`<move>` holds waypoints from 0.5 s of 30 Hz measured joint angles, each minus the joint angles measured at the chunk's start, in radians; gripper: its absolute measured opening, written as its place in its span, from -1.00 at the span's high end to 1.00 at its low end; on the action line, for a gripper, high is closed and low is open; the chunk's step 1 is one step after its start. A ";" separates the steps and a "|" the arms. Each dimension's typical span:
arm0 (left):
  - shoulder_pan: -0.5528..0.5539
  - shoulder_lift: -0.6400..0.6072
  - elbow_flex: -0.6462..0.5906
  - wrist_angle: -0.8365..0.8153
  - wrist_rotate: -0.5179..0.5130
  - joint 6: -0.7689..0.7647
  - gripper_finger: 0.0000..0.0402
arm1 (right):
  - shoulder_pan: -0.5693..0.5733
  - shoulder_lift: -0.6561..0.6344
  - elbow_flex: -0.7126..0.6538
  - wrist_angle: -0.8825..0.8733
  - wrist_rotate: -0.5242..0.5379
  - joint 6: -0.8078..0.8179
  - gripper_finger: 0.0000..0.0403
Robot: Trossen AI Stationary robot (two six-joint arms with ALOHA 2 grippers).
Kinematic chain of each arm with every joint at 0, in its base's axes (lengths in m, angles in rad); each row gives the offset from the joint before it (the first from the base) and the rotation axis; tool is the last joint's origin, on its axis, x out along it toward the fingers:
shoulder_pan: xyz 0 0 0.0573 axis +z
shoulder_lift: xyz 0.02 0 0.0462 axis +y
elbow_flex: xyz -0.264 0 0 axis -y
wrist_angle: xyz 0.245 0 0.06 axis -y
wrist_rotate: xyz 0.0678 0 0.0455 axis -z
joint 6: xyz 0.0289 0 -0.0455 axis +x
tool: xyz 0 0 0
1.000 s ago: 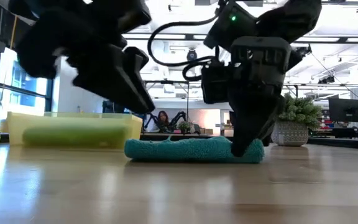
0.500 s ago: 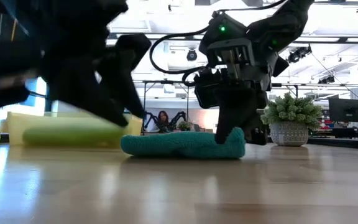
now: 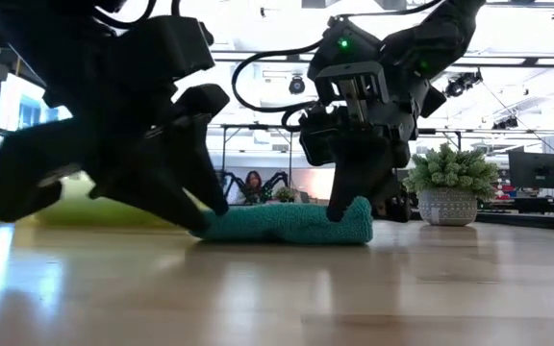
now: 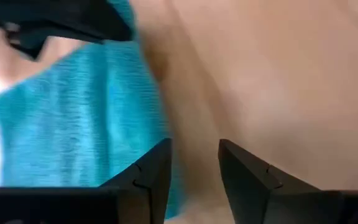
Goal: Roll microfiber towels into tight, uniform cylinder then place into a basket
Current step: Roll the blue microfiber towel
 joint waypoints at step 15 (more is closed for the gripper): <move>0.029 0.000 0.000 -0.019 -0.125 -0.025 0.13 | 0.000 0.000 0.001 0.000 0.000 -0.008 1.00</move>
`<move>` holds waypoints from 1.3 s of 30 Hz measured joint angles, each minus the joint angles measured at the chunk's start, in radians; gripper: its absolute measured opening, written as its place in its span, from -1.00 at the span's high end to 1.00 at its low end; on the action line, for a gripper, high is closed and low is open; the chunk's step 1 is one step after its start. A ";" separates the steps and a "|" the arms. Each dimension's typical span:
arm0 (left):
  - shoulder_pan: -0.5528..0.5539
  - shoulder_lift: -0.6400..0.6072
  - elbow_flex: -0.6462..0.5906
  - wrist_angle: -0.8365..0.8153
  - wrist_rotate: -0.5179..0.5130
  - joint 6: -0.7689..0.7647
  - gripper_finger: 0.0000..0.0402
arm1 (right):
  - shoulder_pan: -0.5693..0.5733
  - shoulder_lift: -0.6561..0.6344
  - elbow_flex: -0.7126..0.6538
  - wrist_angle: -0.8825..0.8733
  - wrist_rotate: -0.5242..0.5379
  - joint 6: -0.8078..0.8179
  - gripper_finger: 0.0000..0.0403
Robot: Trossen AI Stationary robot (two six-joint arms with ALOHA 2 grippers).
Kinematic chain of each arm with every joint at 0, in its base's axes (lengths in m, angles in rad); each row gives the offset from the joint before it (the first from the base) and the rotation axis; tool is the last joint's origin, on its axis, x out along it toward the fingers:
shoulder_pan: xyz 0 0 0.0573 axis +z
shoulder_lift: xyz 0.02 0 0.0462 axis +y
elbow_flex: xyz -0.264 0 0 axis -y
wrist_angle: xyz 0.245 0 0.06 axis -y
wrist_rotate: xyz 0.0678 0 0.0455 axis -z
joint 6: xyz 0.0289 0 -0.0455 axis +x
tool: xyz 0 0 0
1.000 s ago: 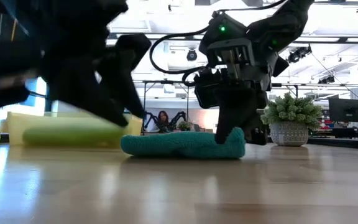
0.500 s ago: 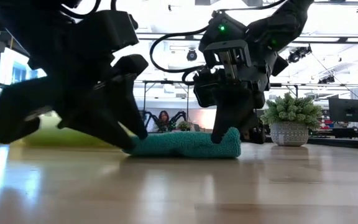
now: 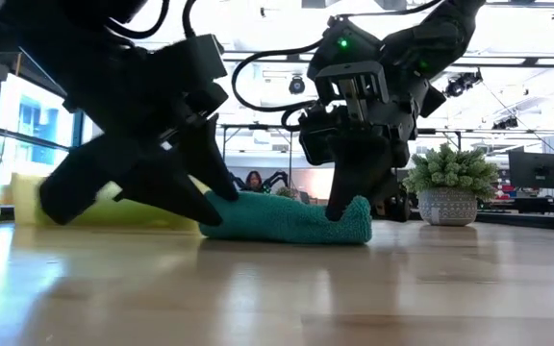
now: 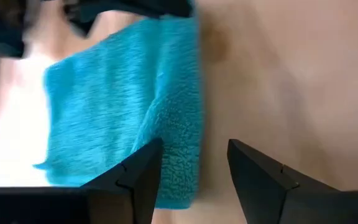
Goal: Roll microfiber towels into tight, uniform cylinder then place into a basket
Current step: Roll the blue microfiber towel
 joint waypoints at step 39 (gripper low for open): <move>0.067 0.021 0.002 -0.098 0.120 -0.116 0.94 | 0.006 -0.001 0.000 -0.004 0.024 -0.075 0.92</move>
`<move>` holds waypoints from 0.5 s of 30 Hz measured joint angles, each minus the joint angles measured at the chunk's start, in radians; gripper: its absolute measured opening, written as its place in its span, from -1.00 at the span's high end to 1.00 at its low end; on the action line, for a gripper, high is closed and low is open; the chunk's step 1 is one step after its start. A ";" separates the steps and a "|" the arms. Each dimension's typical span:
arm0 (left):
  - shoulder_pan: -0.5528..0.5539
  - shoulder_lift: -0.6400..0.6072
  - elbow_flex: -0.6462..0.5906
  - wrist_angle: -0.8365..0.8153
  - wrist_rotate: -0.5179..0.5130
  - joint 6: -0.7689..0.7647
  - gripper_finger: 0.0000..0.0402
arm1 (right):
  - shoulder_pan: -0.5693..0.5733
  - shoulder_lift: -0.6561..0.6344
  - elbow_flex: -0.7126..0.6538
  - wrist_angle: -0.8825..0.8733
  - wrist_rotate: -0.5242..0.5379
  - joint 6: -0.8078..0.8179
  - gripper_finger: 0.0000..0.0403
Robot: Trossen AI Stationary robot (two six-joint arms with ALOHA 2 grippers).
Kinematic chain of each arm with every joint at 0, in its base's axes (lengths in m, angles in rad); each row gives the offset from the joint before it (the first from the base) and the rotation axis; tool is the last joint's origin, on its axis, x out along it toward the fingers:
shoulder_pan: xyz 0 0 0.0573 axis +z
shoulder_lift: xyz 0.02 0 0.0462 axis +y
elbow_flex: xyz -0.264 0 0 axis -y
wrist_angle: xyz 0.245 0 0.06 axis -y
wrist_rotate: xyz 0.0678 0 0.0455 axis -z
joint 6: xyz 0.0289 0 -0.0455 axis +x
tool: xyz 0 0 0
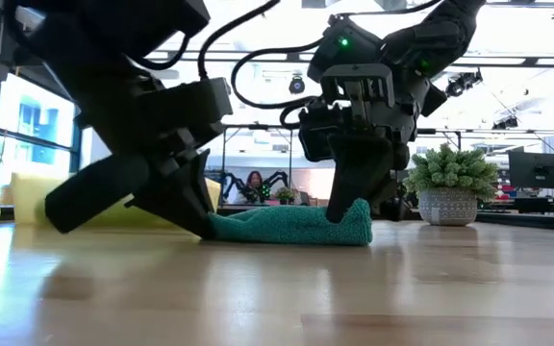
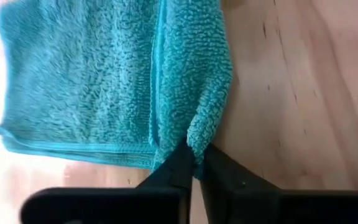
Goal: Roll microfiber towels into tight, uniform cylinder then place into a basket
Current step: Roll the blue microfiber towel
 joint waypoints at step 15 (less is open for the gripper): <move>0.098 -0.003 0.004 0.048 0.486 -0.257 0.99 | 0.034 -0.178 0.001 -0.096 0.064 -0.367 0.21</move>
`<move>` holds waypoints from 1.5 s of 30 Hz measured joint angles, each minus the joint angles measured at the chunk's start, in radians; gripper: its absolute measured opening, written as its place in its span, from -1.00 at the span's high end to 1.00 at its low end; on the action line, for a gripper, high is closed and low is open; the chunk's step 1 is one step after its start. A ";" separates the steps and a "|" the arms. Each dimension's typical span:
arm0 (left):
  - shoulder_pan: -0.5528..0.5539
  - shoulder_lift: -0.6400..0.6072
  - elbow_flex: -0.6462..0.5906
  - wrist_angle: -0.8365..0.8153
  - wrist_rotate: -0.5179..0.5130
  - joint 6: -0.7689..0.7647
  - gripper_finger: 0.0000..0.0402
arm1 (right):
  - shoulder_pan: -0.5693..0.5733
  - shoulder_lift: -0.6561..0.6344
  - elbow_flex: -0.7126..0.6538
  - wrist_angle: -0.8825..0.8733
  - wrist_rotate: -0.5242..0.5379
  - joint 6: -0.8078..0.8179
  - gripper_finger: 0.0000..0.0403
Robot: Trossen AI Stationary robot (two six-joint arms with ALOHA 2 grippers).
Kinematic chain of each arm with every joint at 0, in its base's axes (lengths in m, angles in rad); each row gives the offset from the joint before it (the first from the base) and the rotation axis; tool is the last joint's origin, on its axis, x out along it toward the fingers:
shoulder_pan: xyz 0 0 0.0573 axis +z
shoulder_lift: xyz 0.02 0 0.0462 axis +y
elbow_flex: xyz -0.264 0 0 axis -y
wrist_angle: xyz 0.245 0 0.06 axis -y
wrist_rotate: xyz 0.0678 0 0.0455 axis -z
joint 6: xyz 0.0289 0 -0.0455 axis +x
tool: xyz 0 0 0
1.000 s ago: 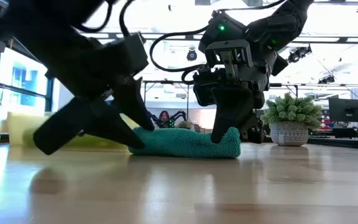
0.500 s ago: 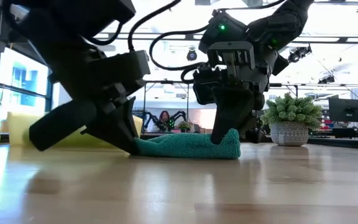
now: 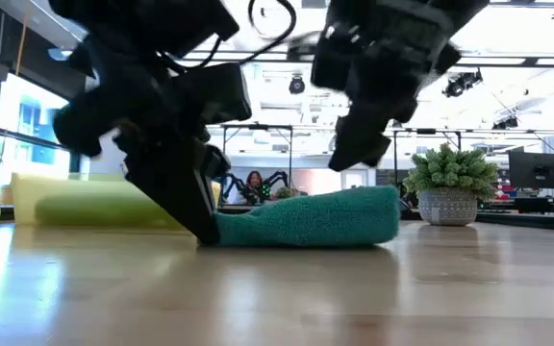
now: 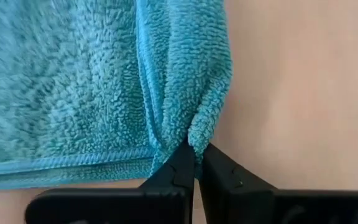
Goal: Roll microfiber towels into tight, uniform cylinder then place into a basket
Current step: Roll the blue microfiber towel
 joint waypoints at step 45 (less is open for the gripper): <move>0.098 -0.002 -0.005 0.032 0.266 -0.324 0.94 | 0.345 0.114 -0.001 -0.038 0.619 0.014 0.91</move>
